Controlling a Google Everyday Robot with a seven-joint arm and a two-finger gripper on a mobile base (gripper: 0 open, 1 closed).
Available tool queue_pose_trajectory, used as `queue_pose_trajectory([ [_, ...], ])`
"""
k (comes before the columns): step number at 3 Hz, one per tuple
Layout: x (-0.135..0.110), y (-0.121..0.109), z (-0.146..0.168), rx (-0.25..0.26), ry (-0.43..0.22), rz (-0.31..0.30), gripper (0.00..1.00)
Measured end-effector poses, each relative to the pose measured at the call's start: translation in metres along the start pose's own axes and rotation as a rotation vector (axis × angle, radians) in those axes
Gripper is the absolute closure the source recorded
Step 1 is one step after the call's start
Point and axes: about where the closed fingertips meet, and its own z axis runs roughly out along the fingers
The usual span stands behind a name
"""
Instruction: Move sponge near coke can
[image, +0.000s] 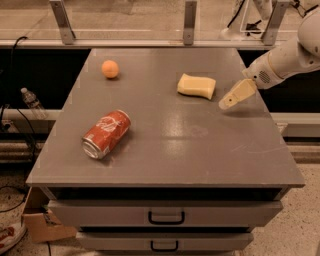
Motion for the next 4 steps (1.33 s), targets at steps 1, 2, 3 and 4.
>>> queue_pose_trajectory([
  [1, -0.022, 0.006, 0.024, -0.025, -0.005, -0.105, 0.00],
  [2, -0.037, 0.014, 0.038, -0.044, 0.000, -0.187, 0.00],
  [3, -0.045, 0.019, 0.050, -0.072, 0.004, -0.229, 0.00],
  [4, -0.050, 0.023, 0.061, -0.107, 0.025, -0.259, 0.18],
])
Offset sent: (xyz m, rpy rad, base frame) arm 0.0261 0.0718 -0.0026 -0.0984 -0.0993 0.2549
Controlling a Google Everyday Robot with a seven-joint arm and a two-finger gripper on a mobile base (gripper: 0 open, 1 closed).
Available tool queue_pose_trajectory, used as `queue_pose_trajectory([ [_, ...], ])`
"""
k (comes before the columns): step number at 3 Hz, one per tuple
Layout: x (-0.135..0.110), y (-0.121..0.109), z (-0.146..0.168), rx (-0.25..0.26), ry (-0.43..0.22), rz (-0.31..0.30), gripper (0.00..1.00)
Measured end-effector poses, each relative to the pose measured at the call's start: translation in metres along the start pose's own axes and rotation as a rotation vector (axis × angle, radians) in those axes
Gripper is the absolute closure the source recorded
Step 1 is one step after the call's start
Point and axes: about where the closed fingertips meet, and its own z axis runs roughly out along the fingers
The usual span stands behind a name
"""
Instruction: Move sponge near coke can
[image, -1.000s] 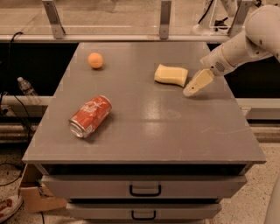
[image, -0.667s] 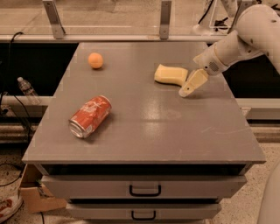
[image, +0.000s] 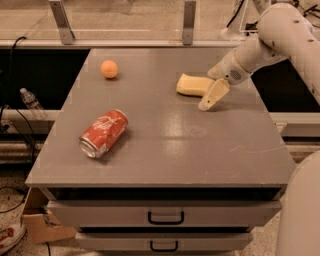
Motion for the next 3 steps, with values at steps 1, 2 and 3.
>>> queue_pose_trajectory([
  [1, -0.002, 0.001, 0.006, -0.020, 0.014, -0.015, 0.41],
  [2, -0.006, 0.000, 0.001, -0.020, 0.014, -0.015, 0.64],
  [3, -0.011, -0.002, -0.006, -0.019, 0.014, -0.016, 0.88],
])
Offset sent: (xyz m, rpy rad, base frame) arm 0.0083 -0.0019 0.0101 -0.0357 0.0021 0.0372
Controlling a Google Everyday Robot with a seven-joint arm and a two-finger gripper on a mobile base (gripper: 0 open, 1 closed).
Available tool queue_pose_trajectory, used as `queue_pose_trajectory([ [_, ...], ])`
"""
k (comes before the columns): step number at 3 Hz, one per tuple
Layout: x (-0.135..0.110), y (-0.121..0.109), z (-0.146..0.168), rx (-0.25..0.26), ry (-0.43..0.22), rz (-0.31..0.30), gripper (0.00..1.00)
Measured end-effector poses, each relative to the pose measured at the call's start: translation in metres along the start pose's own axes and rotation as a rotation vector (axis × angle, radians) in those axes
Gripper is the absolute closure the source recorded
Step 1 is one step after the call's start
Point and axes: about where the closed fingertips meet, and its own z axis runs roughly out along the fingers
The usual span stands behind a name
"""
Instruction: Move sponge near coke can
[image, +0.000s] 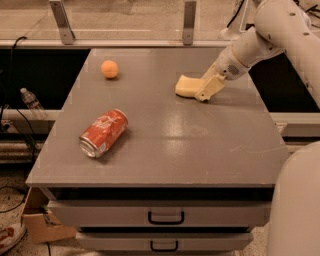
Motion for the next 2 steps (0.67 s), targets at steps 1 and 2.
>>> queue_pose_trajectory([
  [1, 0.000, 0.000, 0.000, 0.000, 0.000, 0.000, 1.00],
  [2, -0.009, -0.002, -0.017, 0.017, 0.001, -0.096, 1.00],
])
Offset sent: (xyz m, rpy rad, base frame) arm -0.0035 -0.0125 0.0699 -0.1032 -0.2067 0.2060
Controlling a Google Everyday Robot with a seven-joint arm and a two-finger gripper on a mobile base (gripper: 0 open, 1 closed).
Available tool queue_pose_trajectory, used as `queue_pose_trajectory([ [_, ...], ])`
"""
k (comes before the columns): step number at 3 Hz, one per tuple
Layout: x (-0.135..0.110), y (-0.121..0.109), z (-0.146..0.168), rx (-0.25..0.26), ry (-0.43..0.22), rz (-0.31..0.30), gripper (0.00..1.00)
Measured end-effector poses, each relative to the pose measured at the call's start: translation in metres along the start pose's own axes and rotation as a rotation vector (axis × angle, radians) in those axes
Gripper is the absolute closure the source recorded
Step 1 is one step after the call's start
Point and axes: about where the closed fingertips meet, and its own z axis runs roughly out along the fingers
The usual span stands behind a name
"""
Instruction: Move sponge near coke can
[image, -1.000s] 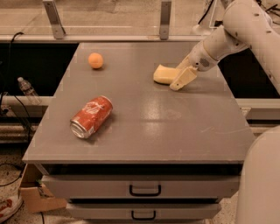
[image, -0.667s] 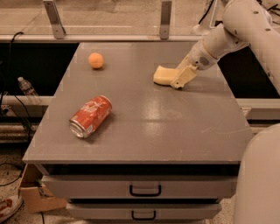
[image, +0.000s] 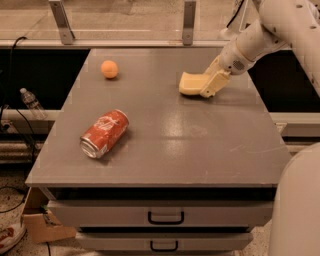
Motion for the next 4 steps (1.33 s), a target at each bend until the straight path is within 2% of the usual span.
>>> queue_pose_trajectory([
  [1, -0.009, 0.004, -0.023, 0.009, 0.011, -0.121, 1.00],
  [2, -0.014, 0.015, -0.028, -0.045, 0.015, -0.198, 1.00],
  [3, -0.012, 0.042, -0.030, -0.175, 0.033, -0.246, 1.00],
  [4, -0.009, 0.065, -0.042, -0.226, 0.028, -0.222, 1.00],
])
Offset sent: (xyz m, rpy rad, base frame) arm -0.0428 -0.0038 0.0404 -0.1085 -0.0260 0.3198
